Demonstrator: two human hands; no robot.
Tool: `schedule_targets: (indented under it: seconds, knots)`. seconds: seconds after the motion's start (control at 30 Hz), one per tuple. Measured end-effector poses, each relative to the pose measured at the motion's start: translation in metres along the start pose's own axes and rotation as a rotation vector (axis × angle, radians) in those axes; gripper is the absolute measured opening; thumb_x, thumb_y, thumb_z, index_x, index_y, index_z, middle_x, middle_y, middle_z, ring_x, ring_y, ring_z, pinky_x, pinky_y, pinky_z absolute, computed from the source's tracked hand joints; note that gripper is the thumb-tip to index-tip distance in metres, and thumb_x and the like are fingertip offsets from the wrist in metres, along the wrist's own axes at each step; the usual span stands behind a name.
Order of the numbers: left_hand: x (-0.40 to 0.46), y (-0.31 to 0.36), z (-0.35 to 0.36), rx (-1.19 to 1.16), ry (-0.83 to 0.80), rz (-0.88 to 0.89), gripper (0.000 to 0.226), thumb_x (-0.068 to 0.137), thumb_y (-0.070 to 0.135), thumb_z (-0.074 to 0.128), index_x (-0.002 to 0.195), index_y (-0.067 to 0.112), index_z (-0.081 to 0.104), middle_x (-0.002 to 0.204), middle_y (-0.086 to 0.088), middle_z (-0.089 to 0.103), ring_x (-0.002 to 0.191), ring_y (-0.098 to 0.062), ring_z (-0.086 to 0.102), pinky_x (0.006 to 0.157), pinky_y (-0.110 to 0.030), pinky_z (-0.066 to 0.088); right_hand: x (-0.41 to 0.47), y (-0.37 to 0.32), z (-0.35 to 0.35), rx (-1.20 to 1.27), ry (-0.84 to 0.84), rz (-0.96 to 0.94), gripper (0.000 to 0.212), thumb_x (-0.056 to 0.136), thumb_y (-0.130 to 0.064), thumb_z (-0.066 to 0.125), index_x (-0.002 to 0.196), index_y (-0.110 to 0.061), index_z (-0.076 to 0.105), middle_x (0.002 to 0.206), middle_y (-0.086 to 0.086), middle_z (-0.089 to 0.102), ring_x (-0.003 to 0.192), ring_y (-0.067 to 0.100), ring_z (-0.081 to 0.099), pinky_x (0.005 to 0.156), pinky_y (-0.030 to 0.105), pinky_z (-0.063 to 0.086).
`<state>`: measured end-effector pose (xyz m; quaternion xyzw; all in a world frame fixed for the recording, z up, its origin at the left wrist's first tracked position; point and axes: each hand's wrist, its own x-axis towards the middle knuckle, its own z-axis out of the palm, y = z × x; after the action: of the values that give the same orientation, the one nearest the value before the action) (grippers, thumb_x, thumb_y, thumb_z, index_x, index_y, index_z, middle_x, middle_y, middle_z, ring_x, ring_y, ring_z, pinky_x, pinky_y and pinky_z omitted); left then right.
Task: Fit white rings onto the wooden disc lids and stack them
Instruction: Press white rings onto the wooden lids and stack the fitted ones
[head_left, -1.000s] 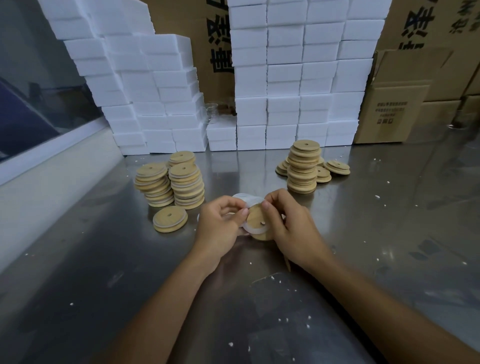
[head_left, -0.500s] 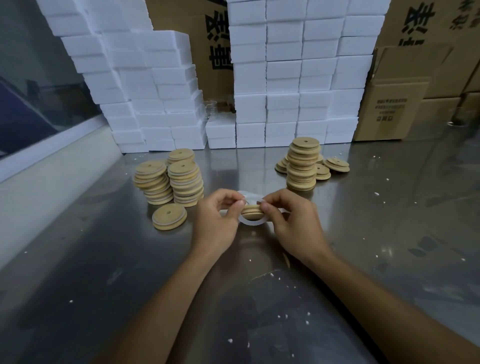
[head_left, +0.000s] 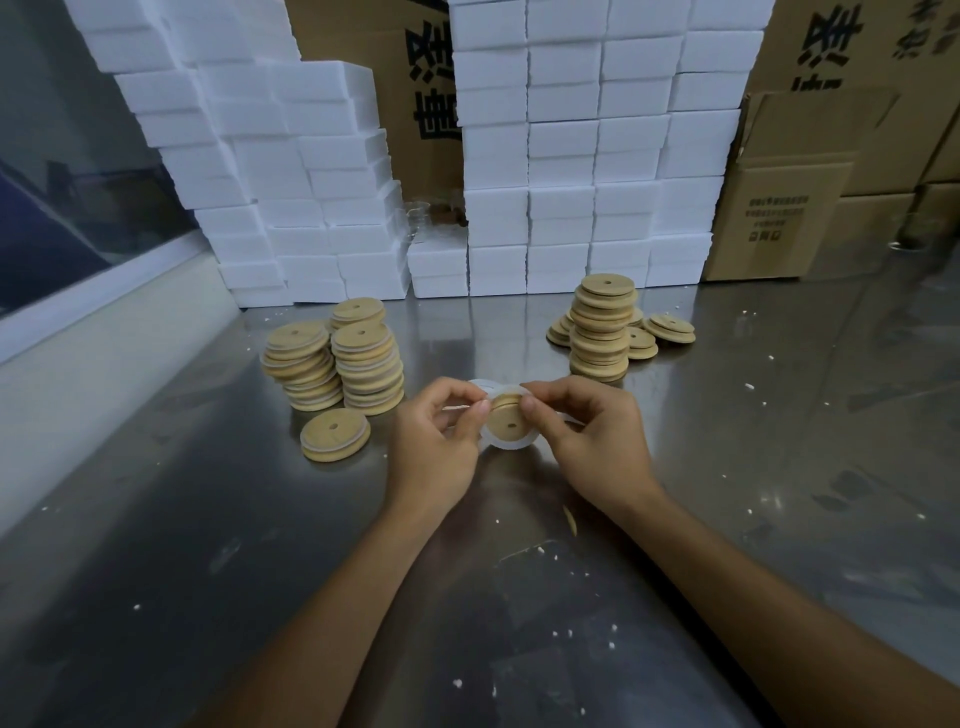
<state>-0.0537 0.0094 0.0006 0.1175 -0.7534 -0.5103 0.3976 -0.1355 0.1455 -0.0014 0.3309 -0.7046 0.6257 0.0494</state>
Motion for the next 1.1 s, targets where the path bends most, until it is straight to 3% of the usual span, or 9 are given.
schedule_targets:
  seconds: [0.13,0.27,0.37,0.5,0.8,1.1]
  knots:
    - [0.000,-0.001,0.000,-0.006,0.010,-0.023,0.026,0.086,0.000,0.068,0.077,0.025,0.065,0.077,0.016,0.071,0.073,-0.001,0.070,0.065,-0.013,0.052,0.001,0.001,-0.001,0.050,-0.036,0.035,0.014,0.088,-0.010,0.074,0.101,-0.009,0.078,0.100,-0.004,0.077,0.096,0.004,0.071,0.082,0.018,0.056]
    - [0.001,-0.001,0.000,0.009,0.004,-0.040,0.026,0.085,0.000,0.069,0.077,0.025,0.066,0.077,0.013,0.071,0.074,-0.002,0.070,0.067,-0.013,0.052,0.002,0.002,-0.003,0.050,-0.062,0.048,0.013,0.088,-0.010,0.074,0.100,-0.011,0.077,0.098,-0.003,0.077,0.093,0.007,0.072,0.085,0.024,0.058]
    - [0.003,-0.001,-0.001,0.014,-0.016,-0.064,0.025,0.084,0.000,0.070,0.076,0.024,0.067,0.077,0.010,0.071,0.073,-0.003,0.070,0.068,-0.015,0.053,0.003,0.004,-0.006,0.146,-0.064,0.124,0.007,0.087,-0.006,0.074,0.094,-0.005,0.075,0.088,0.002,0.078,0.084,0.014,0.075,0.075,0.027,0.060]
    - [0.003,-0.001,-0.004,0.019,-0.040,-0.101,0.024,0.084,0.001,0.070,0.073,0.022,0.067,0.073,0.008,0.072,0.070,-0.005,0.070,0.067,-0.015,0.054,0.003,0.003,-0.008,0.288,-0.081,0.208,0.003,0.086,-0.003,0.072,0.085,-0.005,0.071,0.078,0.000,0.078,0.074,0.012,0.075,0.063,0.018,0.057]
    - [0.004,-0.001,-0.006,-0.005,-0.030,-0.146,0.025,0.083,-0.003,0.069,0.069,0.018,0.068,0.063,0.005,0.069,0.062,-0.005,0.066,0.065,-0.015,0.054,0.004,0.001,-0.008,0.270,-0.101,0.237,0.006,0.088,-0.002,0.070,0.084,-0.006,0.071,0.077,0.001,0.077,0.075,0.013,0.075,0.064,0.018,0.057]
    - [0.007,-0.004,-0.009,-0.014,-0.036,-0.212,0.025,0.081,-0.001,0.073,0.068,0.020,0.068,0.068,0.007,0.073,0.068,-0.006,0.071,0.064,-0.016,0.054,0.008,-0.001,-0.013,0.243,-0.143,0.255,0.003,0.087,0.000,0.070,0.090,0.002,0.071,0.082,0.005,0.078,0.075,0.015,0.075,0.065,0.020,0.059]
